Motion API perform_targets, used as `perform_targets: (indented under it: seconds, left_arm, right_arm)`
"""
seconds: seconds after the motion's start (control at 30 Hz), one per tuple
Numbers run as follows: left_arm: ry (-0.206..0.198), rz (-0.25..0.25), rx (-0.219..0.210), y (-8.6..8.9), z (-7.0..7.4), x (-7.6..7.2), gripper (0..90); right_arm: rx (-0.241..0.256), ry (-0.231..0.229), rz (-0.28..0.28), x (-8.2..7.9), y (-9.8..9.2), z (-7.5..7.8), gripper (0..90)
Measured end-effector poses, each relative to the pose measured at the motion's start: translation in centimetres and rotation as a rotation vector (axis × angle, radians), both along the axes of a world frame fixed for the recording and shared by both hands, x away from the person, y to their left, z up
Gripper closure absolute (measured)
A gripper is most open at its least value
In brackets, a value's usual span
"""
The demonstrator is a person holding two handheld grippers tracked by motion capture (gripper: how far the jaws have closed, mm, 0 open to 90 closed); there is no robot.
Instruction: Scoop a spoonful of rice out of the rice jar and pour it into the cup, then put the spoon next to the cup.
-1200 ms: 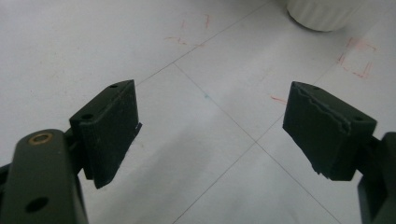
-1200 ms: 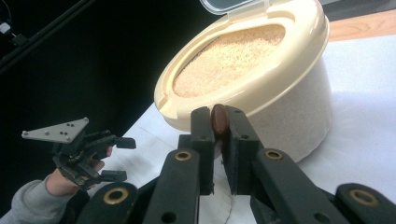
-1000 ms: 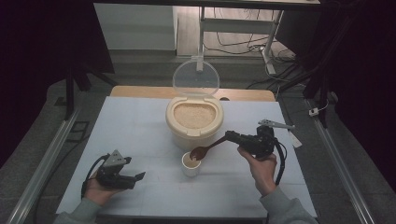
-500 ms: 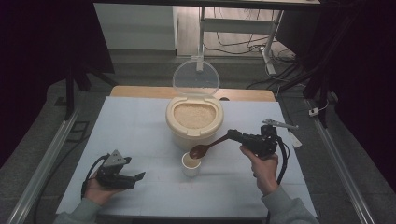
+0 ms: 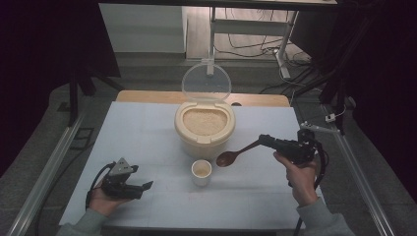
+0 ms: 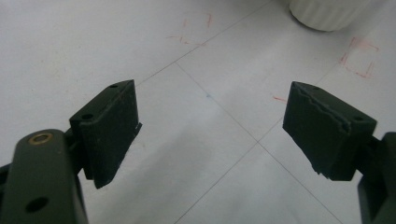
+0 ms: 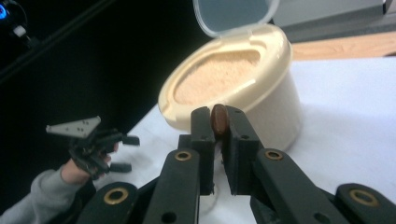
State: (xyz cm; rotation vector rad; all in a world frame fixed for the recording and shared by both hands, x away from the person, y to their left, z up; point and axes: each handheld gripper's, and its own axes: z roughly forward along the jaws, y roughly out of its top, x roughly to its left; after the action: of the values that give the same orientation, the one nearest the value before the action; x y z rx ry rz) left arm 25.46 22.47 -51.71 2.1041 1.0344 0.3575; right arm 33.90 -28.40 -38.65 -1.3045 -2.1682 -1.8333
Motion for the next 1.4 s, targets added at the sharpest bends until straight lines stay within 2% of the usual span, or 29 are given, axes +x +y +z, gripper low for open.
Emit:
perform_targets:
  seconds: [0.2,0.5,0.6,0.9,1.07,1.13,1.4]
  left_arm:
    - [0.001,0.002,0.0,0.0,0.0,0.0,18.0]
    - [0.002,-0.003,0.001,-0.1,0.0,0.2,17.9]
    - [0.0,-0.002,0.0,0.0,0.0,0.2,17.9]
    - [0.004,-0.005,0.006,-0.1,-0.1,0.3,17.9]
    - [0.003,-0.008,0.007,-0.2,-0.1,0.2,17.9]
    - [0.003,-0.008,0.006,-0.2,-0.1,0.2,17.9]
    - [0.002,-0.01,0.006,-0.2,-0.1,0.2,17.9]
  right_arm:
    - [-0.072,0.061,0.077,0.3,-0.1,-0.8,83.3]
    - [-0.164,0.135,0.211,0.6,1.4,-1.5,83.3]
    - [-0.197,0.143,0.235,0.6,2.0,-1.8,83.2]
    - [-0.245,0.197,0.32,1.1,4.2,-3.6,83.2]
    - [-0.294,0.223,0.345,1.5,5.6,-4.5,83.0]
    - [-0.284,0.227,0.346,1.8,6.0,-4.6,82.8]
    - [-0.319,0.203,0.303,2.7,6.9,-5.3,78.6]
